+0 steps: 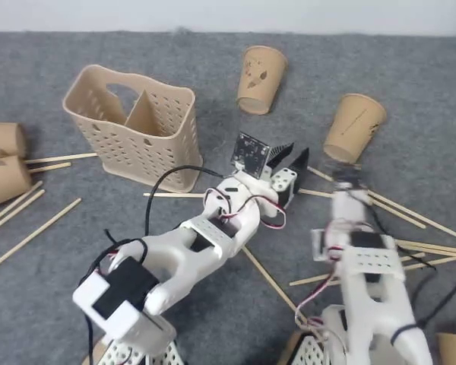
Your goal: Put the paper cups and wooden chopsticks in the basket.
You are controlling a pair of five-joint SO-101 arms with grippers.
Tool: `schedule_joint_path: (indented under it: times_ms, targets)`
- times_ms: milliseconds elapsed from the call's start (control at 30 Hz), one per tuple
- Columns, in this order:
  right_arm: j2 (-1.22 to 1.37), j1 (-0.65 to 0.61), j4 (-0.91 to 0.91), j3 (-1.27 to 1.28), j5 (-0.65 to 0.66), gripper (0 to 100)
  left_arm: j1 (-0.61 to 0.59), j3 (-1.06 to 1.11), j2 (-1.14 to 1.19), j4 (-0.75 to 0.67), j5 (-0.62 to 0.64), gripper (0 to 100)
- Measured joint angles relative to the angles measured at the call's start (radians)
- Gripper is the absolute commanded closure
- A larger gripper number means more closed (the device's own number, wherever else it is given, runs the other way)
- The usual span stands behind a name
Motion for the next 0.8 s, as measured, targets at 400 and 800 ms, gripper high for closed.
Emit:
schedule_joint_path:
  times_ms: [400, 800]
  targets:
    - [-0.078, 0.374, -0.012, 0.095, 0.661, 99.1, -0.020, -0.009, 0.000, 0.000, 0.002, 90]
    - [-0.112, 0.494, -0.072, 0.109, 0.345, 99.1, -0.006, -0.009, 0.000, 0.000, 0.003, 90]
